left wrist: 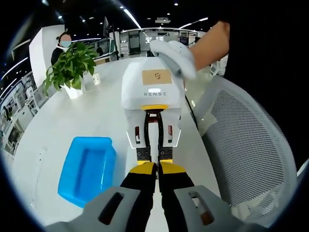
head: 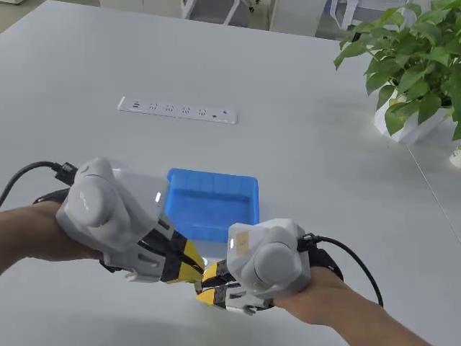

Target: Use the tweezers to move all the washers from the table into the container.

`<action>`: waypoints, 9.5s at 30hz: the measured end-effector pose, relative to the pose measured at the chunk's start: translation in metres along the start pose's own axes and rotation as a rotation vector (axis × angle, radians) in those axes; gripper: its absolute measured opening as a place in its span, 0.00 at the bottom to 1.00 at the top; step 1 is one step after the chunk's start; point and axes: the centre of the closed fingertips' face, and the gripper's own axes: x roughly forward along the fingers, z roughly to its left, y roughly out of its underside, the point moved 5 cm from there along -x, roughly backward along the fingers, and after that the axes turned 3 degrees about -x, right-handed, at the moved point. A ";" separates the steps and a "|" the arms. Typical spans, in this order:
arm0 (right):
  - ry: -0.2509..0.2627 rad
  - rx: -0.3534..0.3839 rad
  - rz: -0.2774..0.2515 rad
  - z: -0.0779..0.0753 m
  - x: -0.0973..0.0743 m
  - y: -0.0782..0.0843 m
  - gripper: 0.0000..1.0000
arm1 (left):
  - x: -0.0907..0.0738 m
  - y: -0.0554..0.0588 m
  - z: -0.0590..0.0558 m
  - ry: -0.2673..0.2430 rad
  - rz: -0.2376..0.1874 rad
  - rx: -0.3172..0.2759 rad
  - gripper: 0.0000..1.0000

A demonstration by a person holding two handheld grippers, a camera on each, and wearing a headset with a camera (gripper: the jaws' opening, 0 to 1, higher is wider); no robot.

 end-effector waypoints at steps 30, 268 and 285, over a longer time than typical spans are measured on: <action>0.061 0.018 -0.028 -0.007 -0.010 0.000 0.12 | -0.002 -0.014 0.005 -0.002 0.001 0.040 0.06; 0.029 0.033 -0.112 -0.132 -0.013 -0.003 0.09 | -0.057 0.038 0.043 -0.301 -0.227 -0.315 0.69; -0.002 0.038 -0.080 -0.129 0.003 0.010 0.09 | -0.046 0.022 0.081 -0.326 -0.192 -0.229 0.45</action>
